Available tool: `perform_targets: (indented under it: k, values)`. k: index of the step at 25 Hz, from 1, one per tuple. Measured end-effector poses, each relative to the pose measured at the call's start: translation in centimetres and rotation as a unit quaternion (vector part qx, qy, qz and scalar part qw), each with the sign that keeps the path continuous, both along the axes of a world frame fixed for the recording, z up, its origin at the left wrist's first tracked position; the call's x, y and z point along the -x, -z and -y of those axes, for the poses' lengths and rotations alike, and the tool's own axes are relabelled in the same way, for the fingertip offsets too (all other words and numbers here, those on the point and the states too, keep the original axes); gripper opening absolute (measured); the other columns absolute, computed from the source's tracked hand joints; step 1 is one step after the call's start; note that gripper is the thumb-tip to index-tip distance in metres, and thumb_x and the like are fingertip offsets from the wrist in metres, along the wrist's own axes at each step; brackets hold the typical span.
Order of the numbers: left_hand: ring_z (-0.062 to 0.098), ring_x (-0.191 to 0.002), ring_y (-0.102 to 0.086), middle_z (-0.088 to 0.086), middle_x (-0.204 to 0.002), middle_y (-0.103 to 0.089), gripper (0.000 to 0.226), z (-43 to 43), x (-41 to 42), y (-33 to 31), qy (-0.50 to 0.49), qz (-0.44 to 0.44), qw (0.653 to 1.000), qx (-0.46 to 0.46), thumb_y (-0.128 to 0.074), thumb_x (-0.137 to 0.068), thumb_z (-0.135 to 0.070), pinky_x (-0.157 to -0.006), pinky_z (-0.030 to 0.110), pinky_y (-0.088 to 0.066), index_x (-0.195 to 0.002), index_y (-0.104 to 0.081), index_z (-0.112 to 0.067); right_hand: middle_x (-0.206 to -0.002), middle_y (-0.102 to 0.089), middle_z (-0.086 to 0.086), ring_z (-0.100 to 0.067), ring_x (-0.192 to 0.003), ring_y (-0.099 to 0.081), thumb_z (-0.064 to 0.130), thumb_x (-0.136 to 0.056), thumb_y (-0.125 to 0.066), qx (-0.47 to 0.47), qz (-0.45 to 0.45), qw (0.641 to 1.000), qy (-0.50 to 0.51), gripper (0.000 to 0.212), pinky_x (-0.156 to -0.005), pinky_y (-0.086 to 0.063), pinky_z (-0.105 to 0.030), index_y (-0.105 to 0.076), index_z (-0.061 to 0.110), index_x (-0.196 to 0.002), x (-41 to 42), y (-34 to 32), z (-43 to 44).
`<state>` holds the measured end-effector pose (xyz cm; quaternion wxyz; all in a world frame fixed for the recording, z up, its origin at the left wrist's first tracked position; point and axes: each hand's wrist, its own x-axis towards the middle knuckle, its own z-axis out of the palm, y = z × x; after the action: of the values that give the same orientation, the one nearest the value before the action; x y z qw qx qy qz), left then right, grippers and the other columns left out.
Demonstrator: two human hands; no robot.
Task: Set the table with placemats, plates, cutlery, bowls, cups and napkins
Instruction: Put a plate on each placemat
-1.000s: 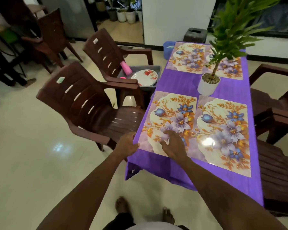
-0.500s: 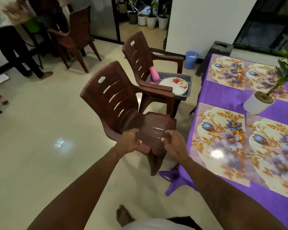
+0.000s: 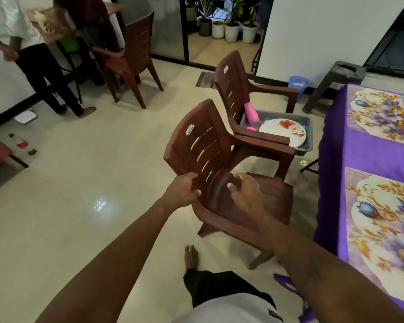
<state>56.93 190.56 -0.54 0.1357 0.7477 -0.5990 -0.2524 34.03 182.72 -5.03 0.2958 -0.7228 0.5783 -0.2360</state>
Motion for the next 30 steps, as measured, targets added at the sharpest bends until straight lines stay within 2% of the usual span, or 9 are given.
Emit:
perform_targets:
  k: [4,6,10,12,13,17,23,26,30]
  values:
    - [0.028,-0.126,-0.06,0.011,-0.132,-0.065,0.061,7.4,-7.7,0.2,0.019,-0.002,1.0,0.007,-0.071,-0.091,-0.031,-0.107,0.04,-0.049,-0.147,-0.05,-0.016,-0.126,-0.07,-0.002,-0.023,-0.122,-0.062,0.032,-0.092,-0.072,0.007,0.028,0.998,0.059,0.035,-0.106,-0.046,-0.037,-0.069,0.02,-0.124,-7.4,2.1,6.2]
    - [0.022,-0.113,-0.068,0.007,-0.125,-0.069,0.056,11.3,-11.1,-0.3,0.022,-0.018,1.0,0.01,-0.07,-0.091,-0.031,-0.101,0.042,-0.055,-0.144,-0.053,-0.022,-0.124,-0.071,-0.005,-0.026,-0.12,-0.063,0.031,-0.093,-0.071,-0.009,0.025,0.994,0.102,0.033,-0.104,-0.046,-0.038,-0.07,0.019,-0.123,-10.7,2.5,9.5]
    - [0.018,-0.097,-0.074,0.001,-0.109,-0.077,0.04,18.7,-16.4,-1.6,0.075,-0.043,0.996,0.019,-0.07,-0.089,-0.028,-0.093,0.035,-0.058,-0.128,-0.065,-0.021,-0.117,-0.073,-0.006,-0.027,-0.111,-0.067,0.029,-0.091,-0.072,-0.019,0.047,0.988,0.146,0.03,-0.099,-0.052,-0.04,-0.071,0.018,-0.12,-17.1,1.8,15.9]
    - [0.019,-0.101,-0.071,-0.001,-0.106,-0.076,0.026,22.7,-18.5,-2.4,0.079,-0.064,0.994,0.044,-0.07,-0.089,-0.027,-0.091,0.037,-0.056,-0.115,-0.068,-0.021,-0.116,-0.073,-0.005,-0.024,-0.108,-0.067,0.028,-0.092,-0.071,-0.015,0.072,0.983,0.169,0.028,-0.096,-0.052,-0.036,-0.071,0.018,-0.118,-19.7,1.0,19.3]
    - [0.021,-0.106,-0.069,0.0,-0.111,-0.075,0.027,24.5,-19.5,-2.3,0.088,-0.062,0.993,0.048,-0.07,-0.09,-0.029,-0.093,0.038,-0.055,-0.117,-0.067,-0.022,-0.116,-0.073,-0.003,-0.021,-0.107,-0.067,0.027,-0.093,-0.07,-0.012,0.081,0.979,0.184,0.027,-0.094,-0.051,-0.033,-0.072,0.018,-0.118,-20.8,0.6,20.6]
    - [0.029,-0.133,-0.055,0.007,-0.146,-0.058,0.057,31.7,-23.8,-0.4,0.182,-0.022,0.983,0.012,-0.065,-0.098,-0.037,-0.11,0.043,-0.045,-0.147,-0.05,-0.014,-0.114,-0.074,0.0,-0.018,-0.107,-0.068,0.034,-0.095,-0.067,0.03,0.1,0.961,0.257,0.026,-0.095,-0.052,-0.034,-0.074,0.019,-0.116,-24.4,-0.6,26.0]
    - [0.035,-0.13,-0.054,0.013,-0.145,-0.055,0.064,43.4,-30.4,1.1,0.322,0.041,0.946,0.009,-0.064,-0.098,-0.039,-0.106,0.048,-0.046,-0.151,-0.044,-0.009,-0.113,-0.076,-0.002,-0.019,-0.105,-0.068,0.032,-0.096,-0.069,0.059,0.061,0.939,0.332,0.03,-0.093,-0.045,-0.024,-0.073,0.014,-0.119,-29.4,-2.1,32.7]
    - [0.036,-0.132,-0.051,0.013,-0.146,-0.053,0.065,49.0,-33.4,0.2,0.388,0.054,0.92,0.003,-0.064,-0.098,-0.041,-0.107,0.049,-0.045,-0.151,-0.043,-0.01,-0.113,-0.075,-0.002,-0.018,-0.107,-0.066,0.032,-0.096,-0.069,0.061,0.043,0.93,0.359,0.031,-0.094,-0.046,-0.026,-0.073,0.014,-0.121,-32.2,-2.7,34.4]
    - [0.035,-0.137,-0.048,0.011,-0.148,-0.052,0.06,58.2,-34.1,-1.3,0.429,0.037,0.901,0.047,-0.063,-0.099,-0.038,-0.11,0.047,-0.043,-0.15,-0.045,-0.012,-0.111,-0.071,0.003,-0.014,-0.102,-0.062,0.044,-0.096,-0.061,0.052,0.009,0.917,0.396,0.035,-0.086,-0.041,-0.026,-0.07,0.019,-0.118,-33.2,-3.2,39.2]
